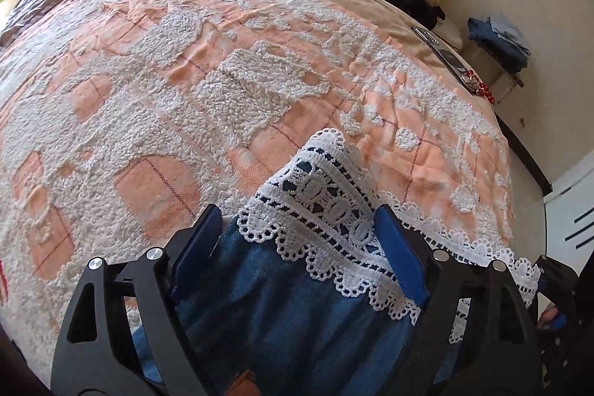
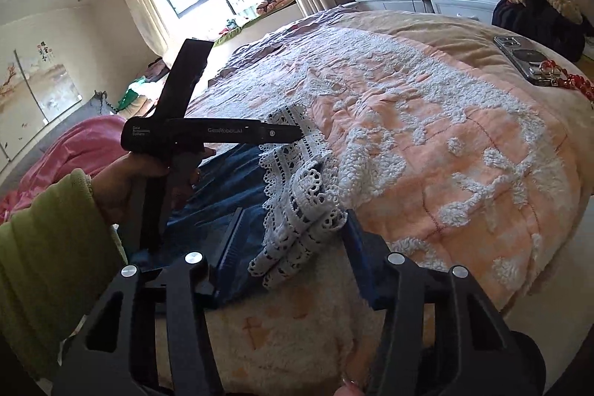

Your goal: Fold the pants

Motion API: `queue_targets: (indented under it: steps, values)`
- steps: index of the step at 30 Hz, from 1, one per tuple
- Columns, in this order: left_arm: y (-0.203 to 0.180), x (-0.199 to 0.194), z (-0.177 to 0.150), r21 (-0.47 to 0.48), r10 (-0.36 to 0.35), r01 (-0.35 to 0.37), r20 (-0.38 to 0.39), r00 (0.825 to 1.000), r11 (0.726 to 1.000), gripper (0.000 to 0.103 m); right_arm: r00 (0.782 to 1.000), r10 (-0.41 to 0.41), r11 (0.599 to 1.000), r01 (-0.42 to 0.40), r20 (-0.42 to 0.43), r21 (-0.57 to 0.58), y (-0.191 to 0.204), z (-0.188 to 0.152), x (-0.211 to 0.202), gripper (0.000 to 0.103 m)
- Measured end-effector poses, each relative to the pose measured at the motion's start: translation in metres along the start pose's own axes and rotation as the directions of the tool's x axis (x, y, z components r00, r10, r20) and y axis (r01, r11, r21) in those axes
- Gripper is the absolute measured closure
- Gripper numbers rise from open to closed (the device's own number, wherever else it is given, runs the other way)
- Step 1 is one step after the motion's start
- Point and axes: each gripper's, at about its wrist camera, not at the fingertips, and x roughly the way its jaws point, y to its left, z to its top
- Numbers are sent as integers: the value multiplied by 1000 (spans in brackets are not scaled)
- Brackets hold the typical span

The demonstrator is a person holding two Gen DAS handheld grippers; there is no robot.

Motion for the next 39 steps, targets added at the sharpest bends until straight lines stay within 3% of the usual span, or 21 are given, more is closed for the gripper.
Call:
queue_targets:
  steps: [5,8,12,17,20,21,22,24,32,39]
  values:
    - [-1,5,2,-14,-1,1,-1,1000,1000,27,1000,-11,1000,11,13,-23,6,2,-1,53]
    - [-6,6,5,-2,-11,11,1,1000,1000,33,999,-21,998,23,37,-54,11,0,-7,53]
    - [-16,10,7,49,27,-26,-11,1000,998,39,1000,7,999,-7,9,-51,14,-1,2,53]
    - [-16,11,6,41,23,-22,-23,999,999,44,997,12,999,-9,-81,48,3,1,26,51]
    - [-11,10,6,19,-3,4,-29,1000,1000,46,995,55,993,-46,-86,105,-6,3,33,53]
    - [-10,11,6,10,-10,10,-31,999,1000,51,994,67,991,-55,-89,122,-8,4,36,62]
    - [-11,11,6,5,-23,23,-29,999,1000,57,992,81,989,-68,-99,131,-9,7,40,83]
    - [-8,7,5,-11,-52,52,-11,999,999,88,988,99,988,-83,-119,132,-9,9,45,86]
    - [3,-39,3,-69,-172,180,105,979,981,89,987,158,985,-158,-4,-62,37,21,17,88]
    - [32,-114,-20,-47,-175,192,242,954,980,84,958,285,928,-277,-4,-251,105,31,12,88]
